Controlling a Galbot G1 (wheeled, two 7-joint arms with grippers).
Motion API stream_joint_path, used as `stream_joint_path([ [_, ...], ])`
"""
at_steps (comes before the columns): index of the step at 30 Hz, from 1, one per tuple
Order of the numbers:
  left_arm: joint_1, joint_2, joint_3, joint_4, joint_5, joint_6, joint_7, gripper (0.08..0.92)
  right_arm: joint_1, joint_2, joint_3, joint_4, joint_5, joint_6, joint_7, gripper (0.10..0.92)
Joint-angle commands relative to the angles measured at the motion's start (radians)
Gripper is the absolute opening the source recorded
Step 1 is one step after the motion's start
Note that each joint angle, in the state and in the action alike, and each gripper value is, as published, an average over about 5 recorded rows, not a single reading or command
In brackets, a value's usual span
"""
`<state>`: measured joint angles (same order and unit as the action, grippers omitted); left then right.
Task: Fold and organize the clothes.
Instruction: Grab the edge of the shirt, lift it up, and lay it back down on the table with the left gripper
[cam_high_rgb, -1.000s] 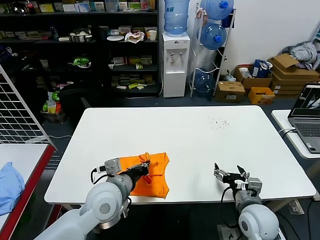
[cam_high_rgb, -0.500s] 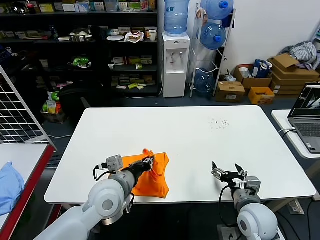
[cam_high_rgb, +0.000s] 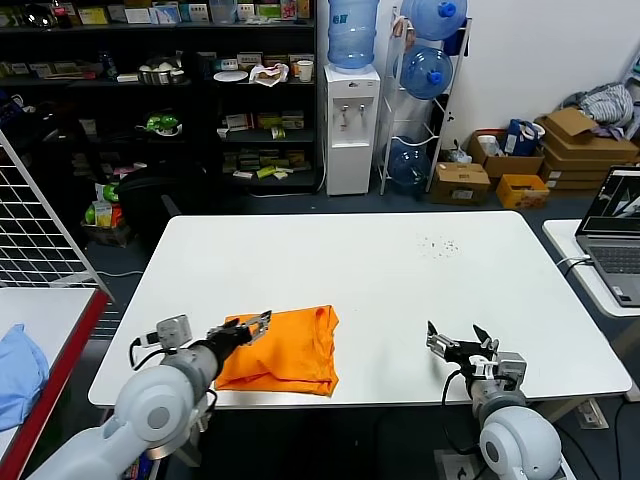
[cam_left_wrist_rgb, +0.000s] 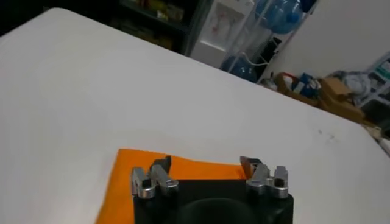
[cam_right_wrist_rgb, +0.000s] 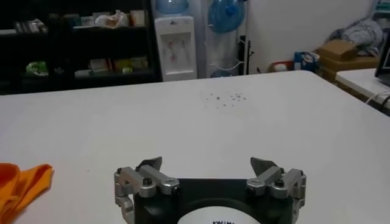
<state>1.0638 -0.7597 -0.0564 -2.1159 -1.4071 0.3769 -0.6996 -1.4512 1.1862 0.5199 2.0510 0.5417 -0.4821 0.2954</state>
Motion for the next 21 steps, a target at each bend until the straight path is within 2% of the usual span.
stream_joint_path([
  [1,0.15,0.257,-0.154,0.166,0.037,0.056,0.449,0.801,-0.004,-0.001,0.0,0.003,0.0,0.003,-0.004,0.921],
  [4,0.119,0.25,-0.127,0.219,0.029,0.09,0.52,0.877,-0.007,0.001,0.0,0.005,-0.001,0.005,-0.004,0.921],
  [7,0.097,0.232,-0.11,0.251,0.03,0.111,0.55,0.914,-0.013,0.003,0.004,0.008,-0.002,0.006,-0.005,0.921],
  [21,0.042,0.178,-0.079,0.33,0.058,0.143,0.589,0.921,-0.028,0.018,0.009,0.013,-0.011,0.009,-0.005,0.921],
])
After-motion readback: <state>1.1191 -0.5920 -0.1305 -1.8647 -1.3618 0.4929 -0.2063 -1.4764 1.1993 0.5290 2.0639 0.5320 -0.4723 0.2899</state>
